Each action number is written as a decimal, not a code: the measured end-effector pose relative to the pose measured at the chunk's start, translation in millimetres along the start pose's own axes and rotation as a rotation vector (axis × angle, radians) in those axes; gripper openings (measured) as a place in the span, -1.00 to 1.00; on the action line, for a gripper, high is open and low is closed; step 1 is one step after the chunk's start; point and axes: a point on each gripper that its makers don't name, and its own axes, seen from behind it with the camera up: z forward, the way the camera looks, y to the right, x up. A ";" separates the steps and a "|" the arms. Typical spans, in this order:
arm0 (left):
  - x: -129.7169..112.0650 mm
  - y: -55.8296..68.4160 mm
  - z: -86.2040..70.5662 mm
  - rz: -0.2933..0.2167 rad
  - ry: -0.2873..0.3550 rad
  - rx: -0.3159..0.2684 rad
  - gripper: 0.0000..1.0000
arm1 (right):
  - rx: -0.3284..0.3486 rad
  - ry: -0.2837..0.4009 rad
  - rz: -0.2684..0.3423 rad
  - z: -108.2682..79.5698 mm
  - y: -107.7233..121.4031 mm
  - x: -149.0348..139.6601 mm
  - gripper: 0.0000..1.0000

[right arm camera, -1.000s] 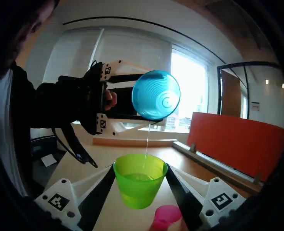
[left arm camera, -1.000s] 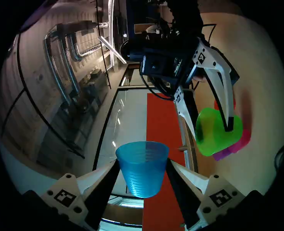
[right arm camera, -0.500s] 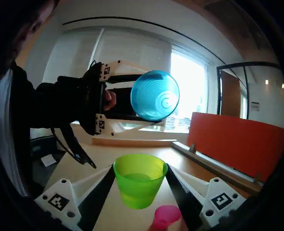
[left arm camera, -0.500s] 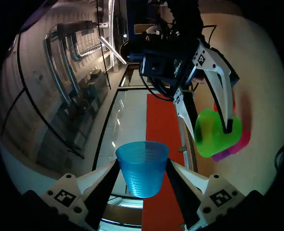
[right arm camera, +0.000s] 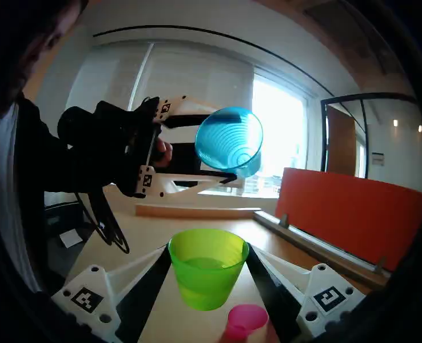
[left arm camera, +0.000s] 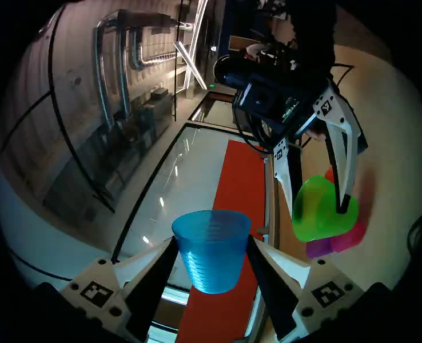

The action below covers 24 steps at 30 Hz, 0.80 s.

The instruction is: Pour water

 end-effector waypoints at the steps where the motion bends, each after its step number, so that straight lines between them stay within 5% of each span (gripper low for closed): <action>1: -1.0 -0.3 -0.2 -0.020 -0.002 0.001 0.67 | -0.001 0.000 0.000 -0.5 0.2 0.2 0.86; 12: -8.6 -5.7 -2.3 -0.271 -0.018 0.016 0.67 | -0.007 0.002 -0.003 -4.2 0.1 4.2 0.86; 24: -19.8 -10.3 -2.9 -0.620 -0.048 0.015 0.67 | -0.012 0.005 -0.008 -5.4 1.2 7.9 0.86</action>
